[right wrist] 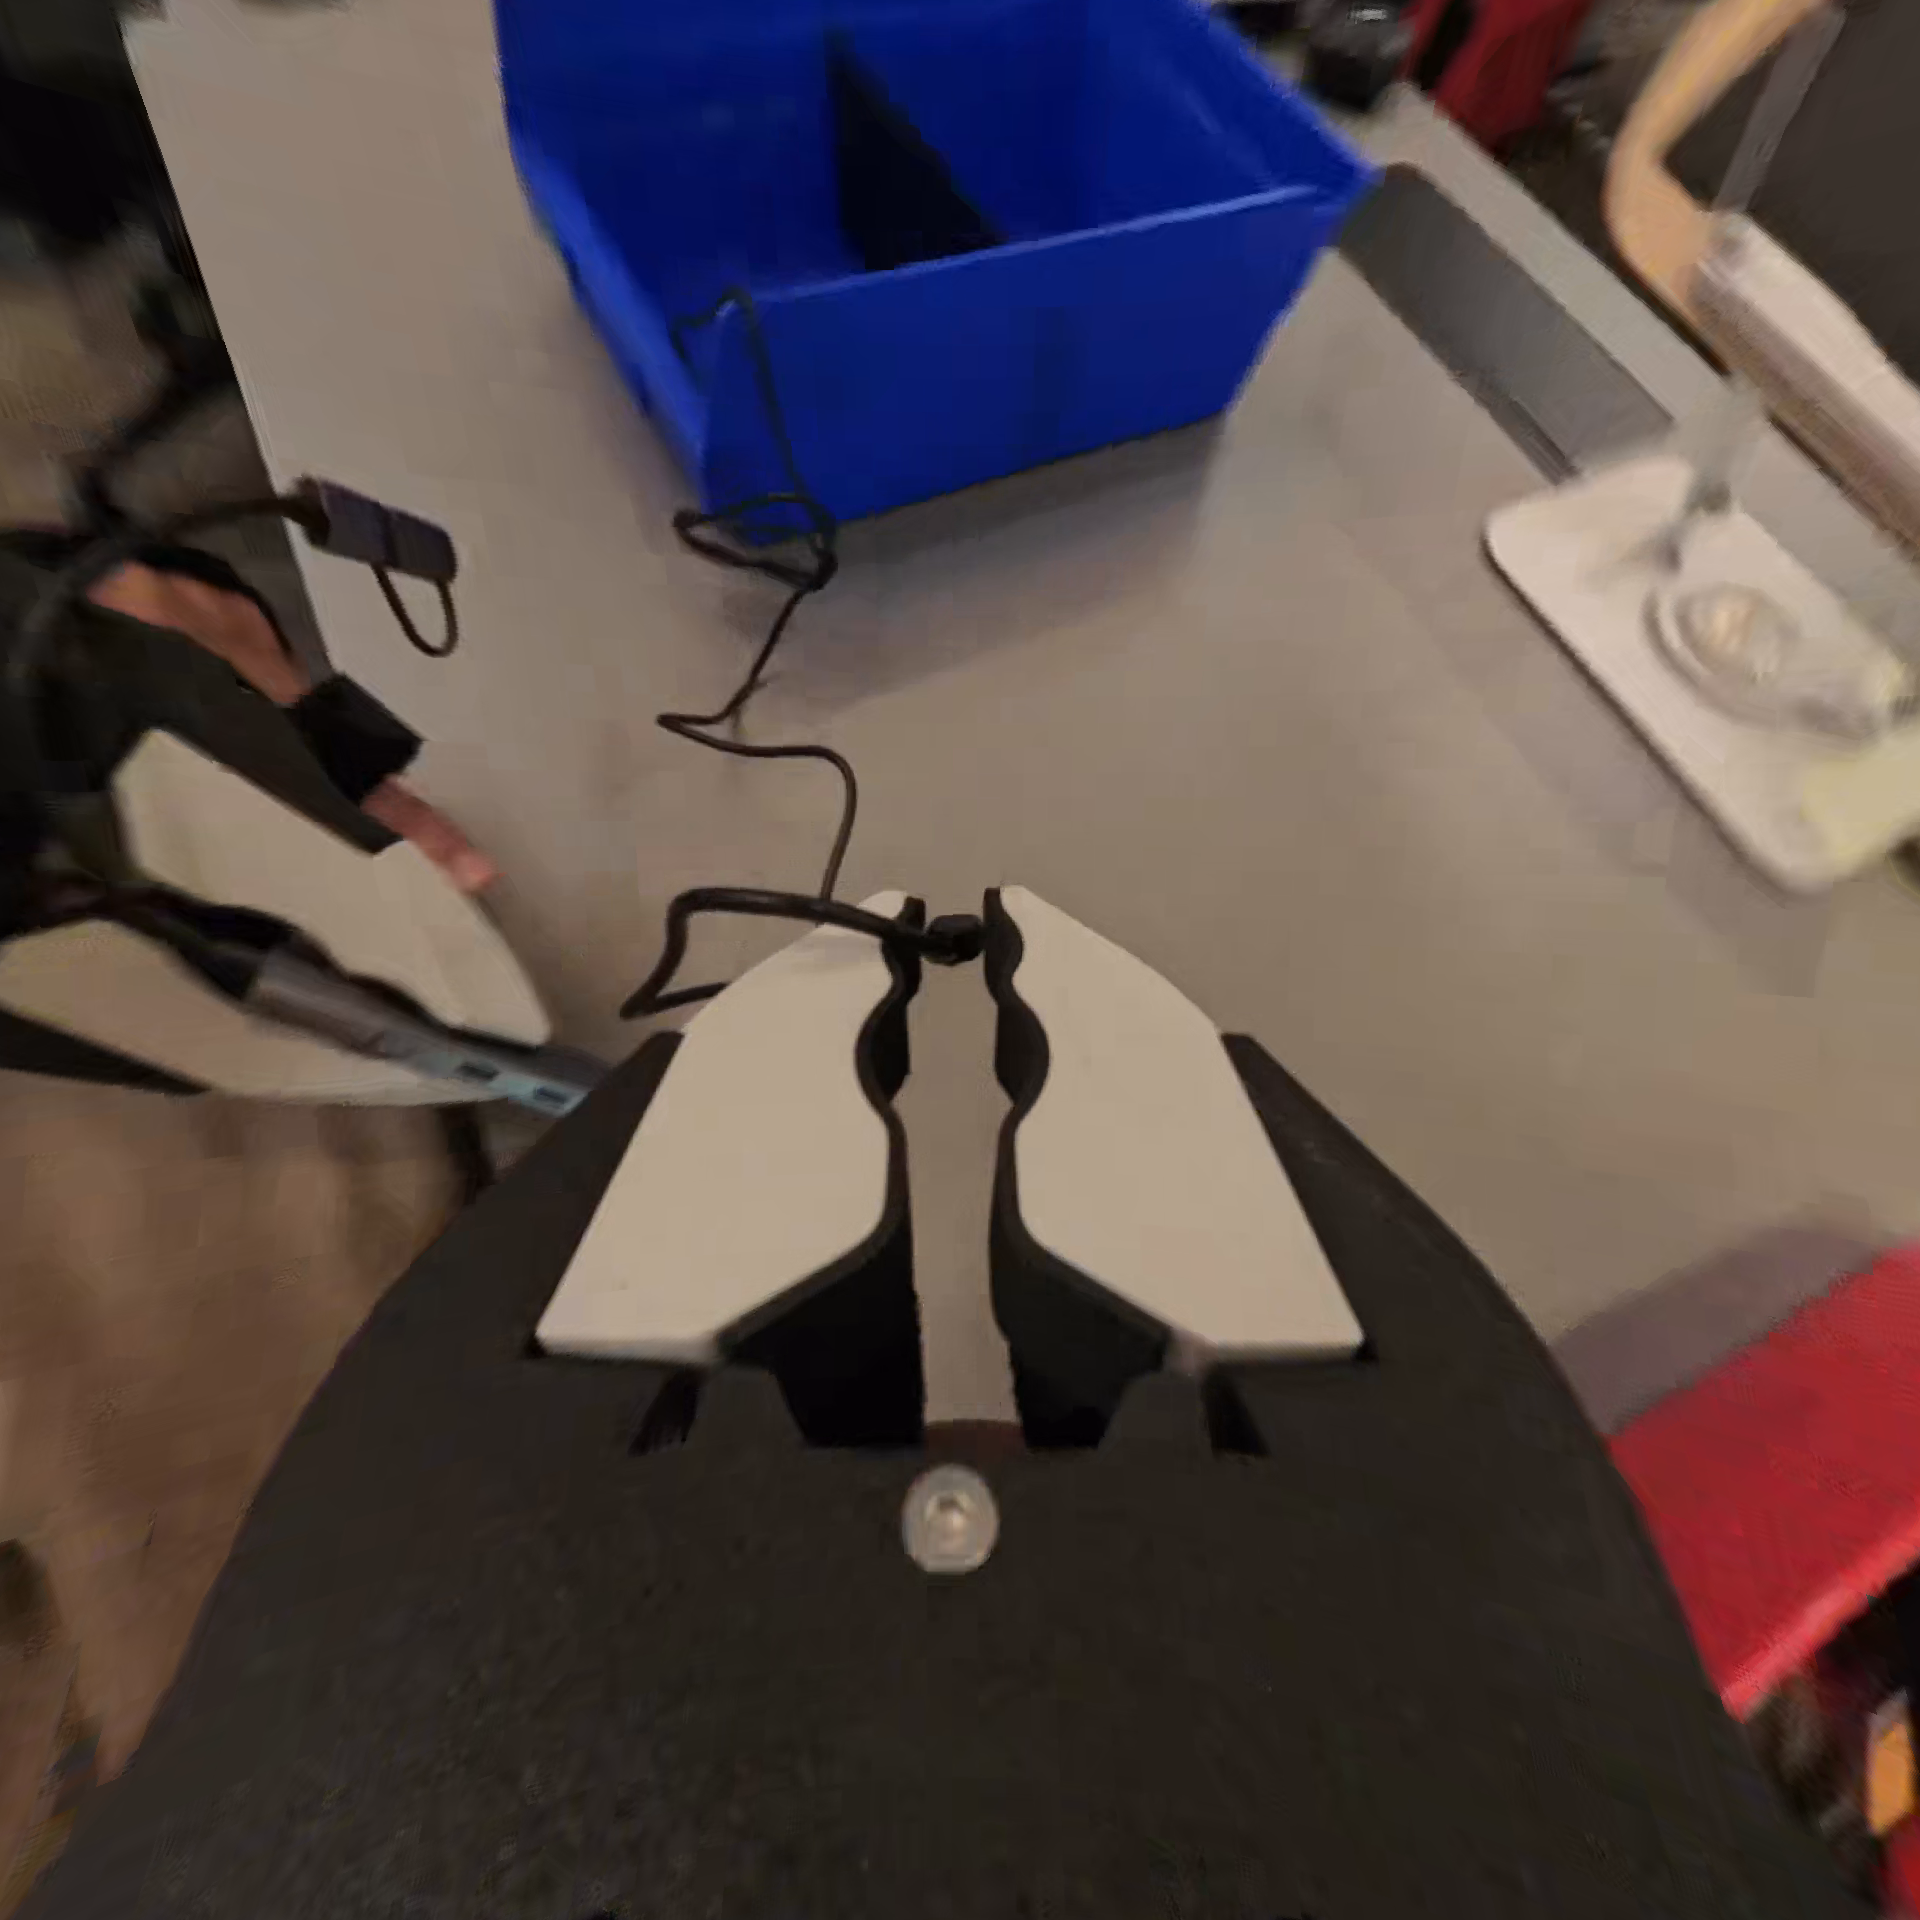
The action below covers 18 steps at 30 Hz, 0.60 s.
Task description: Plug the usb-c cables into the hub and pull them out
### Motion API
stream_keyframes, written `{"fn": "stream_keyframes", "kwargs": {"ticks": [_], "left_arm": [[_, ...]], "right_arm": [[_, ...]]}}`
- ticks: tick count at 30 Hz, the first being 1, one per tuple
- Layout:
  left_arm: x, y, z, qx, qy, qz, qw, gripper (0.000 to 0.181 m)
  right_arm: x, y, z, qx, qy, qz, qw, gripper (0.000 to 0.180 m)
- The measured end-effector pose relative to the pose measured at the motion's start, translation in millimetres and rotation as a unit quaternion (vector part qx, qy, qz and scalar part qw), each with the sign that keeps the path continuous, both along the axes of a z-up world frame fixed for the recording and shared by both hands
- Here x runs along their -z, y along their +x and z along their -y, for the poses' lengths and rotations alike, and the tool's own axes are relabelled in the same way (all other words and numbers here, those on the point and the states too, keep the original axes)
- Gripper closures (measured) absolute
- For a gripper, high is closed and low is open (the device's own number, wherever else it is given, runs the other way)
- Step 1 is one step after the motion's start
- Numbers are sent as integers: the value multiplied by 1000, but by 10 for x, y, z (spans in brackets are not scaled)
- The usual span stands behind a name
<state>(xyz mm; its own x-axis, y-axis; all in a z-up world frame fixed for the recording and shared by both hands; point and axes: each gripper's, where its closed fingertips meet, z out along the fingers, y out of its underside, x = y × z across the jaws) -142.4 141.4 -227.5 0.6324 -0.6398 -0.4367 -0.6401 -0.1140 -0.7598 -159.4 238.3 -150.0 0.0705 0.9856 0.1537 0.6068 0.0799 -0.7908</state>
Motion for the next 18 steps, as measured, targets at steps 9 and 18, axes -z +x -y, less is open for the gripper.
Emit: {"fn": "stream_keyframes", "kwargs": {"ticks": [9, 18], "left_arm": [[134, -6, 154, 23, -11, -9, 1000, 172], [149, -50, 227, 31, -9, -16, 999, 171]], "right_arm": [[684, -1617, 227, -209, 16, 133, 969, 148], [1020, -2007, 281, -244, -30, 123, 961, 168]]}}
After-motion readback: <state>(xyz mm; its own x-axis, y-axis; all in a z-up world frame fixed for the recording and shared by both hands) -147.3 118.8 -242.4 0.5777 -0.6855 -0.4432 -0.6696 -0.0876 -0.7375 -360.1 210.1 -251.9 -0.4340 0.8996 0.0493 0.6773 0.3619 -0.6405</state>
